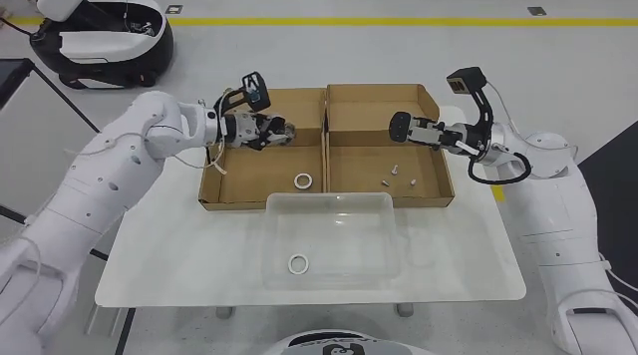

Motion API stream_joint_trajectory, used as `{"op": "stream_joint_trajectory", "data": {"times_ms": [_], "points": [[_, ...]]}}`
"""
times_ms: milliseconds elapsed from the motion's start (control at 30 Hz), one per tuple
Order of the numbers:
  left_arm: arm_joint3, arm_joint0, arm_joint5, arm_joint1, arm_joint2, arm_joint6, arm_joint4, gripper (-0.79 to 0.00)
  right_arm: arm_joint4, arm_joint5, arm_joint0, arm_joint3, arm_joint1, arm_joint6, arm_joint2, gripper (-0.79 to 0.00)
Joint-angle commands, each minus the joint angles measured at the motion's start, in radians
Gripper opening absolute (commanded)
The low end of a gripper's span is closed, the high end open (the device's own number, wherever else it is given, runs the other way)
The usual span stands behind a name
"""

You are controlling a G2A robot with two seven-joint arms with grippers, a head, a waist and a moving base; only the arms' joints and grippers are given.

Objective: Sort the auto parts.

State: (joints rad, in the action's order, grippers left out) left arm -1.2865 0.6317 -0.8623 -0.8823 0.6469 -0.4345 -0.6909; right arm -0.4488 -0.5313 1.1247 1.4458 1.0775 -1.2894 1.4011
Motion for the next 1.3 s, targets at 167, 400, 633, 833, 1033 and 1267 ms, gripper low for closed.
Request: {"op": "stream_joint_trajectory", "data": {"times_ms": [167,400,633,833,1033,1267], "points": [[0.156,-0.058,-0.017,-0.090,-0.117,0.036,-0.052,-0.785,0.000,0.000,0.000,0.000,0.000,0.000,0.000,0.000],[0.284,-0.090,-0.034,-0.158,-0.188,0.052,-0.133,-0.785,0.000,0.000,0.000,0.000,0.000,0.000,0.000,0.000],[0.369,-0.107,-0.049,-0.214,-0.240,0.088,-0.237,-0.785,0.000,0.000,0.000,0.000,0.000,0.000,0.000,0.000],[0.434,-0.112,-0.055,-0.260,-0.278,0.117,-0.311,-0.785,0.000,0.000,0.000,0.000,0.000,0.000,0.000,0.000],[0.502,-0.116,-0.059,-0.298,-0.307,0.161,-0.397,-0.785,0.000,0.000,0.000,0.000,0.000,0.000,0.000,0.000],[0.561,-0.125,-0.058,-0.331,-0.323,0.210,-0.474,-0.785,0.000,0.000,0.000,0.000,0.000,0.000,0.000,0.000]]}}
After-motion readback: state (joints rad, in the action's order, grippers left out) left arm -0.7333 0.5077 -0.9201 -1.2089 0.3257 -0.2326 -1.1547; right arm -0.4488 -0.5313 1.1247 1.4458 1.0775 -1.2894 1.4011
